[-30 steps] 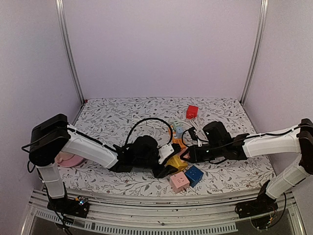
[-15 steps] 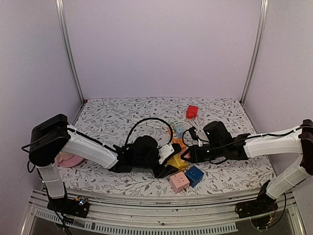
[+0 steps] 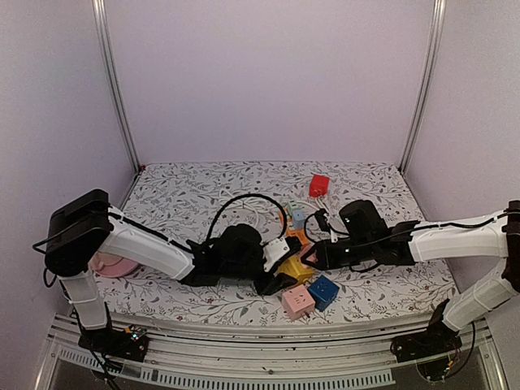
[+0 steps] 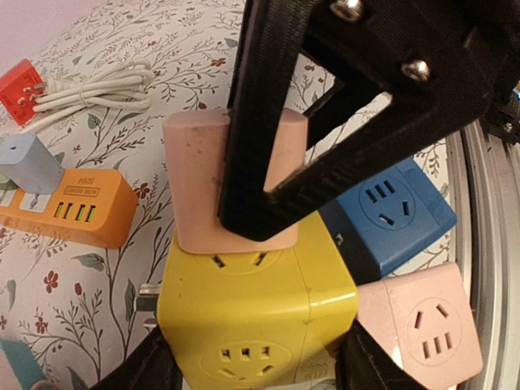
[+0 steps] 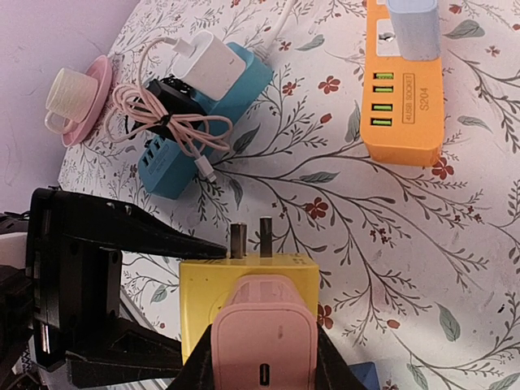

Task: Pull the plug off the socket

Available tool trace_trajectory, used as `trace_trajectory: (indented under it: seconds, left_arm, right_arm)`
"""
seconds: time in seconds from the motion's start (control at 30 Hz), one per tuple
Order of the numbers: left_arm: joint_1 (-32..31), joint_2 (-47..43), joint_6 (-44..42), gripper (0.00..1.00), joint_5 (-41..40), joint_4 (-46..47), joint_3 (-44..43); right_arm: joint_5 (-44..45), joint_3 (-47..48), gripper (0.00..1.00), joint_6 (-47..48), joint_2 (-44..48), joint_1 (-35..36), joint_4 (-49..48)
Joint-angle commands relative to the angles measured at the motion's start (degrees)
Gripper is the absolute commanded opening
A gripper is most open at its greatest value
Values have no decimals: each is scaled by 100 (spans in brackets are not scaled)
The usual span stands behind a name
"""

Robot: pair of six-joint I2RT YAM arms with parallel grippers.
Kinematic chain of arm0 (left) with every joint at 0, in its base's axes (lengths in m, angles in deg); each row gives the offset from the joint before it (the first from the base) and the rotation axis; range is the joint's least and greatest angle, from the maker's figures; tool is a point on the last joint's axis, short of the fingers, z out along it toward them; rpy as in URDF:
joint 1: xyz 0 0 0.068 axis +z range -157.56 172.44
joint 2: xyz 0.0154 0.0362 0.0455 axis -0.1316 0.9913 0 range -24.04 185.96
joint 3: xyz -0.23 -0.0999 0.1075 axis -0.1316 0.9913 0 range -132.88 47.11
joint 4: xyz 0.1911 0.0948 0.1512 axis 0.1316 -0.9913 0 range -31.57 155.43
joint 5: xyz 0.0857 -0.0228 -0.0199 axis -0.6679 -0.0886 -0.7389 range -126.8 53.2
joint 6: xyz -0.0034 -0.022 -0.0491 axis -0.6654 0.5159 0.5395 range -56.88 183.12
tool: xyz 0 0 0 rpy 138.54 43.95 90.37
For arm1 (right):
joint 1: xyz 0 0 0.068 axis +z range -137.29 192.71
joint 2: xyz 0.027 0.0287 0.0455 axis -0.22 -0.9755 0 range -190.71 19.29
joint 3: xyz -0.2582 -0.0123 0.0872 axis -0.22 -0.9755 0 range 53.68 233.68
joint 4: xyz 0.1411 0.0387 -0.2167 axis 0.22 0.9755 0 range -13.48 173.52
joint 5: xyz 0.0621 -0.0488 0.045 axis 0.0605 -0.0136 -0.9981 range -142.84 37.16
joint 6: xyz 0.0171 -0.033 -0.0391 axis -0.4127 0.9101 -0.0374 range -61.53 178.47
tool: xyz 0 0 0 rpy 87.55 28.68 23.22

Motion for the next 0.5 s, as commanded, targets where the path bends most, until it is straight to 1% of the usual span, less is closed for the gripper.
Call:
trace_trajectory:
  seconds: [0.0, 0.47]
  left_arm:
    - [29, -123, 146, 0, -203, -642, 165]
    - [30, -195, 84, 0, -241, -734, 70]
  right_arm:
    - [79, 317, 3, 176, 426, 21, -190]
    - [110, 438, 3, 236, 597, 17, -18]
